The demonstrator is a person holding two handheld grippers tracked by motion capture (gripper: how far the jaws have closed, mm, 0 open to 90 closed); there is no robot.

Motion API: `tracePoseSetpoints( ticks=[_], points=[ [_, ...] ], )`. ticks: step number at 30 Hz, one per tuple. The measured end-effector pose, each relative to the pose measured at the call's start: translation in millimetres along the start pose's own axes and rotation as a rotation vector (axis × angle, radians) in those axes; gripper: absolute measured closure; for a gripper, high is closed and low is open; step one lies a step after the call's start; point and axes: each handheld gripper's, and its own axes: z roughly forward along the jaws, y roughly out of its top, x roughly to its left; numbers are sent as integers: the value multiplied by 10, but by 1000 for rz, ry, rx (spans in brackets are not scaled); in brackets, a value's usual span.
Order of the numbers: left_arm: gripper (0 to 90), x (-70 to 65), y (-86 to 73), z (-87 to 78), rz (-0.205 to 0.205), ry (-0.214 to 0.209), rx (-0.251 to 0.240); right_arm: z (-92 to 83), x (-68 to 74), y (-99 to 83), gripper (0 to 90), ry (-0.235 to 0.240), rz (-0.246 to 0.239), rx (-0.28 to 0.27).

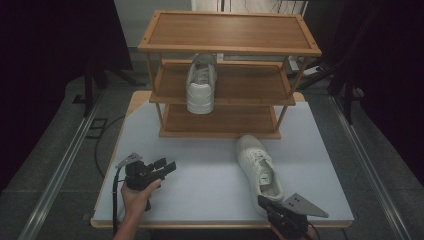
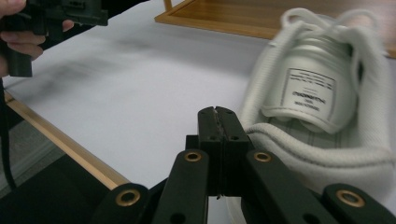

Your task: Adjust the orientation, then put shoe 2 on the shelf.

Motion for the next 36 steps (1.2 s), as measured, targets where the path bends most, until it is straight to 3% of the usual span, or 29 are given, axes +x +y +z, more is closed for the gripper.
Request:
tracePoseSetpoints(
  ticks=[11, 21, 28, 36],
  points=[
    [425, 32, -12, 18, -18, -2, 8, -114, -211, -24, 857, 5, 41, -12],
    [425, 41, -9, 14, -27, -5, 1, -117, -163, 51, 789, 45, 9, -50],
    [425, 31, -7, 1, -33, -8, -1, -128, -205, 260, 672, 55, -53, -103],
    [425, 13, -1, 7, -32, -18, -5, -46, -394, 486, 609, 75, -47, -116]
  ],
)
